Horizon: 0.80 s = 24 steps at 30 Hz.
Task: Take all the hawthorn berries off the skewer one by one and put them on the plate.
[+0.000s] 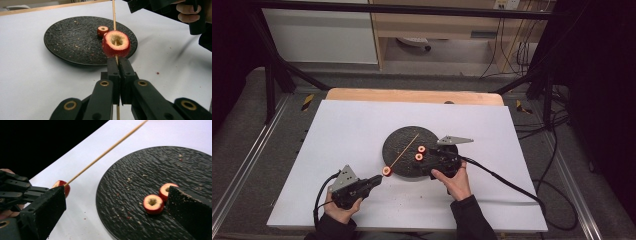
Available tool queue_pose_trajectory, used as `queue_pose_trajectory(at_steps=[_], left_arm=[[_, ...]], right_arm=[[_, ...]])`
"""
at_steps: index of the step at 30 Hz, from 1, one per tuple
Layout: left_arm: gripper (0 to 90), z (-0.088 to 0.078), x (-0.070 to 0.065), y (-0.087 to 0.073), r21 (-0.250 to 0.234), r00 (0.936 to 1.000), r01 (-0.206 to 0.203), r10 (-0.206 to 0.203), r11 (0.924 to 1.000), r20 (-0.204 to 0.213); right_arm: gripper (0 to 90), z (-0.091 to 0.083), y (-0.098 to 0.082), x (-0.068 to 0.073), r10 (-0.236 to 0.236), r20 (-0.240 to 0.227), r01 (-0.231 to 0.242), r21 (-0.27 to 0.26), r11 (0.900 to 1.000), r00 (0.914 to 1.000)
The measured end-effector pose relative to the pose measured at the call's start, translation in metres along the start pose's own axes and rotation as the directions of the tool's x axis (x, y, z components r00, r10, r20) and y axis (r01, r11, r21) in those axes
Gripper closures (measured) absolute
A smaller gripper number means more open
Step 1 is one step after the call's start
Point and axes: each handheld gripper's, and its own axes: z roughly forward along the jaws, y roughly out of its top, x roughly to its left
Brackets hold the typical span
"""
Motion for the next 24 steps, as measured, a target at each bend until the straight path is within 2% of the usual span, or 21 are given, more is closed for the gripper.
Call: queue_pose_trajectory(at_steps=[14, 24], left_arm=[[88.2, 0.002, -0.001, 0.001, -0.006, 1.0, 0.001, -0.001, 1.0, -0.003], [88.3, 0.007, -0.006, 0.002, -0.003, 0.9999, -0.01, 0.01, 0.9999, 0.002]], right_arm=[[6.9, 0.025, -0.001, 0.019, 0.006, -0.044, -0.006, 0.011, 1.0, 0.999], [16.5, 0.034, -0.003, 0.027, 0.003, -0.085, -0.001, 0.027, 1.0, 0.9964]])
